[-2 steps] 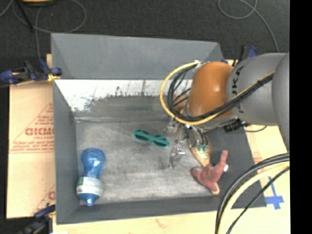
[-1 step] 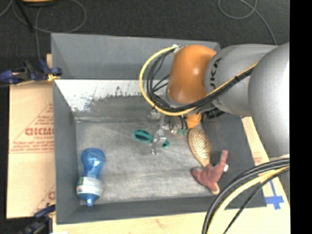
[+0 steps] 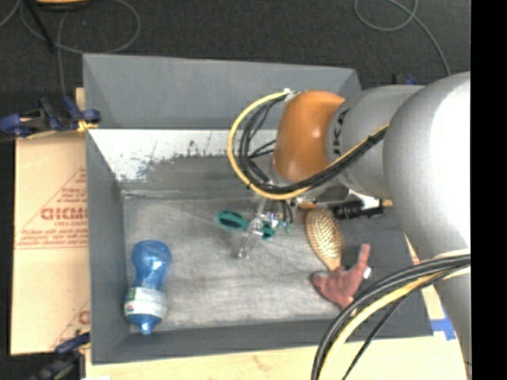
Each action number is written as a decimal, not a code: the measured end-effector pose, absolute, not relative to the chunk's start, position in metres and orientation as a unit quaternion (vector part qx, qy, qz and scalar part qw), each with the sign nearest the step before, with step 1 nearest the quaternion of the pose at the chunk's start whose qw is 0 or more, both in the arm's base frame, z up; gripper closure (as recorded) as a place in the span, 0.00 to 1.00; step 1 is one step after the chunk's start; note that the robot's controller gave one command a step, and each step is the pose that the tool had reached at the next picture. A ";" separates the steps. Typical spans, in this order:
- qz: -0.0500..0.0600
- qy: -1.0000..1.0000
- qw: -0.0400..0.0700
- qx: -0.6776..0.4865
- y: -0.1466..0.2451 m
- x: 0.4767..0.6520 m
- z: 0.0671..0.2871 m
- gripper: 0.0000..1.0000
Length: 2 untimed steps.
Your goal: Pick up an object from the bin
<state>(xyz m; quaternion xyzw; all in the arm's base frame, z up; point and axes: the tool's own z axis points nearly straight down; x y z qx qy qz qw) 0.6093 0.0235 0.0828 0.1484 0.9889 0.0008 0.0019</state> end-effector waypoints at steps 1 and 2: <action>0.001 0.977 0.004 0.213 0.028 0.629 0.074 1.00; 0.001 0.977 0.004 0.213 0.028 0.629 0.074 1.00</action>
Offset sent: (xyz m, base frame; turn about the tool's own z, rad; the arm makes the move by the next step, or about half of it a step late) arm 0.0000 0.0000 0.0000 0.0000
